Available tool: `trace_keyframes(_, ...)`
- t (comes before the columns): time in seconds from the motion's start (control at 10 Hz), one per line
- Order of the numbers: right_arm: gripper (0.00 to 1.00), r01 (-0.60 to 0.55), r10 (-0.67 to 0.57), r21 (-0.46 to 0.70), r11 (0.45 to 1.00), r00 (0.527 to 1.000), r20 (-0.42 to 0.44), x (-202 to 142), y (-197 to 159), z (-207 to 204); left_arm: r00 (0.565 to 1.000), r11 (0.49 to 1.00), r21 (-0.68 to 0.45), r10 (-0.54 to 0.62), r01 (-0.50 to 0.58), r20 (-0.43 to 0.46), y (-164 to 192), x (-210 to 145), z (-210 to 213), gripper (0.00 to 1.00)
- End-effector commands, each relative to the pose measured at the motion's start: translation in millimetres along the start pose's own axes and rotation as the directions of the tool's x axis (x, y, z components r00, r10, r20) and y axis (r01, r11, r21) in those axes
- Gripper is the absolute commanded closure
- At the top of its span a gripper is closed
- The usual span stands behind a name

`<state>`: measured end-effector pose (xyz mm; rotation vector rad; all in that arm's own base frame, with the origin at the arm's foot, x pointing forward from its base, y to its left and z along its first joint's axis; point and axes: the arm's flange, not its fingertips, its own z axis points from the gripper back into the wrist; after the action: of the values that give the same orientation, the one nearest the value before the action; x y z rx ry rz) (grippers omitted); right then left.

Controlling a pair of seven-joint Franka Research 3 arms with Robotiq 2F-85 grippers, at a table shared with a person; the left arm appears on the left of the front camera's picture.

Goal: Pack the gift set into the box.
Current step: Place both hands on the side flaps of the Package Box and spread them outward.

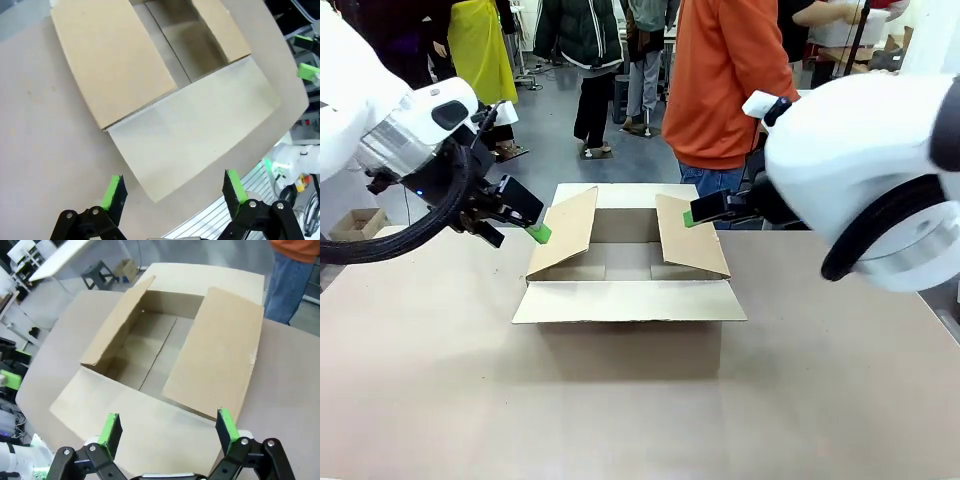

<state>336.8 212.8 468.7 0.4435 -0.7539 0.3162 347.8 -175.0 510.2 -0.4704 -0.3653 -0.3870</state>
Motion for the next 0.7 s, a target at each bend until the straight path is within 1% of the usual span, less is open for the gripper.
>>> trace_keyframes(0.0,0.0,-0.004,0.004,0.02,1.0,1.0,-0.001,4.6,2.0,7.2,1.0,1.0,-0.027,0.001,-0.001,0.023,6.2,-14.1,17.4,0.0)
trace_keyframes(0.1,0.0,-0.004,0.004,0.02,1.0,1.0,-0.001,4.6,2.0,7.2,1.0,1.0,0.0,0.0,0.0,0.0,0.0,0.0,0.0,0.0)
trace_keyframes(0.2,0.0,-0.004,0.004,0.02,1.0,1.0,-0.001,4.6,2.0,7.2,0.994,0.995,0.074,0.063,-0.07,0.086,-11.4,0.8,14.7,0.0)
trace_keyframes(0.3,0.0,-0.004,0.004,0.02,1.0,1.0,-0.001,4.6,2.0,7.2,0.99,0.981,0.157,0.101,-0.115,0.096,-27.2,27.1,14.4,0.0)
trace_keyframes(0.4,0.0,-0.004,0.004,0.02,1.0,1.0,-0.001,4.6,2.0,7.2,0.997,0.975,0.208,0.073,-0.078,0.029,-47.5,64.7,6.8,0.0)
trace_keyframes(0.5,0.0,-0.004,0.004,0.02,1.0,1.0,-0.001,4.6,2.0,7.2,0.997,0.962,0.266,0.073,-0.069,-0.007,-65.2,95.2,-3.8,0.0)
trace_keyframes(0.6,0.0,-0.004,0.004,0.02,1.0,1.0,-0.001,4.6,2.0,7.2,0.996,0.953,0.296,0.077,-0.063,-0.037,-78.3,120.0,-15.1,0.0)
